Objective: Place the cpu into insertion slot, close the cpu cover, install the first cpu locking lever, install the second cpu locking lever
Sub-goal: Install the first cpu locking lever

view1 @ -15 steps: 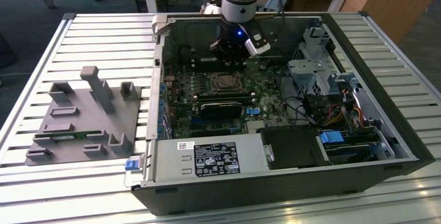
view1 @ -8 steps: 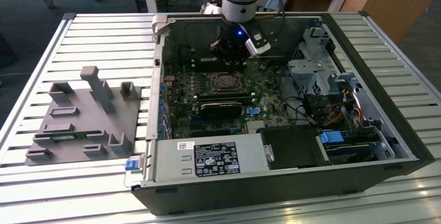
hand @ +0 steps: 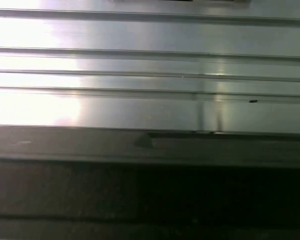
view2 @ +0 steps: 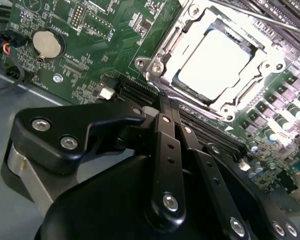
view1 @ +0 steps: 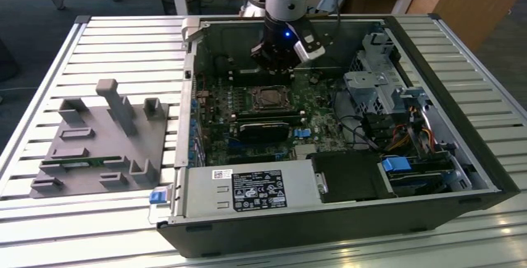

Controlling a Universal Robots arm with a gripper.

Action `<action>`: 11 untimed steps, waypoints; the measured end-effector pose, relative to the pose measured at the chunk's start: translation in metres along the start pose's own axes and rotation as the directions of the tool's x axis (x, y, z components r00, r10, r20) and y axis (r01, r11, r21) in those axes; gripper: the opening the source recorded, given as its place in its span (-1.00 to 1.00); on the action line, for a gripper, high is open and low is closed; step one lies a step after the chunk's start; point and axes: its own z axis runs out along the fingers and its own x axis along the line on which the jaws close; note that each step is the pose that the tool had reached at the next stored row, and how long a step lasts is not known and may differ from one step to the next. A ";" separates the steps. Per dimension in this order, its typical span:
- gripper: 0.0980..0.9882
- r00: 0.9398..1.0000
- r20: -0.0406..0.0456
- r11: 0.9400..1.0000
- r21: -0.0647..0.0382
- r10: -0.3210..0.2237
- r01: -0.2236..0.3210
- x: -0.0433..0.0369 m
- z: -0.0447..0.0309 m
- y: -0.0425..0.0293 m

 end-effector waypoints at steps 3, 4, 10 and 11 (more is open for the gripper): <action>-0.96 1.000 0.000 1.000 0.000 0.000 0.000 0.0001 -0.0001 -0.0018; -0.96 1.000 0.000 1.000 0.000 0.000 0.000 0.0001 -0.0001 -0.0024; -0.96 1.000 0.000 1.000 0.000 0.000 0.000 0.0000 -0.0002 -0.0053; -0.96 1.000 0.000 1.000 0.000 0.000 0.000 0.0000 -0.0001 -0.0055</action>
